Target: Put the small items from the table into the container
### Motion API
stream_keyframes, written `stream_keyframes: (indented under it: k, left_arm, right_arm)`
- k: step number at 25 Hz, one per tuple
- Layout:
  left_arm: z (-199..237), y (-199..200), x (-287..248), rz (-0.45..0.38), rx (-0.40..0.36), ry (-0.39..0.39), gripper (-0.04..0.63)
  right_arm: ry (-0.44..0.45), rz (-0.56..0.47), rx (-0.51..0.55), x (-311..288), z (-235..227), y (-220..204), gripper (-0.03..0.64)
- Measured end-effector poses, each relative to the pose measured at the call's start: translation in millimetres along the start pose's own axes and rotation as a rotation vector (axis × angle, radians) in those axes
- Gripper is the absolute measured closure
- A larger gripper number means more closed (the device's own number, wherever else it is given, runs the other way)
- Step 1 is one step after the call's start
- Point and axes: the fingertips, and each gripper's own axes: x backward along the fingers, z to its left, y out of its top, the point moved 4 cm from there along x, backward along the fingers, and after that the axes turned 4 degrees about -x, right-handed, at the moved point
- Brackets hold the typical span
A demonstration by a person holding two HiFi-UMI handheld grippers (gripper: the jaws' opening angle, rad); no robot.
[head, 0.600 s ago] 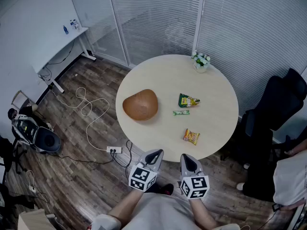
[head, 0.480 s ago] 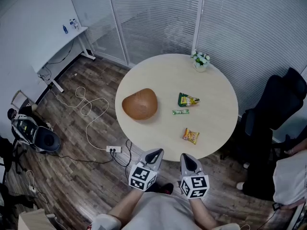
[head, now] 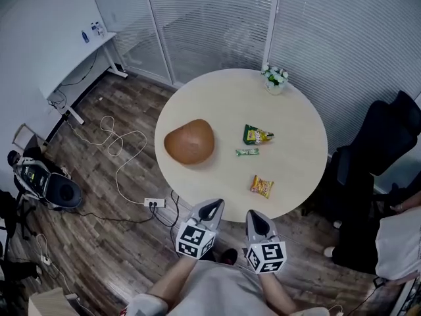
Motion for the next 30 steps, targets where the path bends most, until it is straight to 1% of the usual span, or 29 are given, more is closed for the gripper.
stream_keyframes:
  k: [5, 9, 13, 16, 19, 21, 24, 27, 30]
  left_arm:
    - [27, 1, -35, 0.019, 0.0, -0.036, 0.598]
    - [55, 3, -78, 0.042, -0.043, -0.092, 0.598]
    - [86, 10, -113, 0.062, -0.076, -0.183, 0.6]
    - [102, 16, -131, 0.065, -0.117, -0.262, 0.598]
    - [114, 18, -149, 0.072, -0.142, -0.328, 0.598]
    - [121, 15, -159, 0.084, -0.14, -0.364, 0.6]
    - [125, 7, -173, 0.106, -0.117, -0.416, 0.6]
    - [124, 0, -185, 0.137, -0.096, -0.453, 0.598]
    - [122, -3, -194, 0.154, -0.079, -0.476, 0.598]
  right_arm:
    - [-0.053, 0.024, -0.027, -32, -20, -1, 0.615]
    - [-0.115, 0.044, -0.004, -71, -45, -1, 0.614]
    - [-0.213, 0.066, -0.041, -106, -59, 1, 0.614]
    - [-0.298, 0.067, -0.06, -122, -67, 4, 0.614]
    - [-0.37, 0.067, -0.078, -138, -77, 2, 0.614]
    - [-0.417, 0.076, -0.093, -144, -86, -3, 0.614]
    - [-0.488, 0.106, -0.105, -145, -100, -17, 0.614]
    - [-0.553, 0.159, -0.116, -143, -115, -35, 0.586]
    - [-0.613, 0.203, -0.135, -142, -134, -53, 0.539]
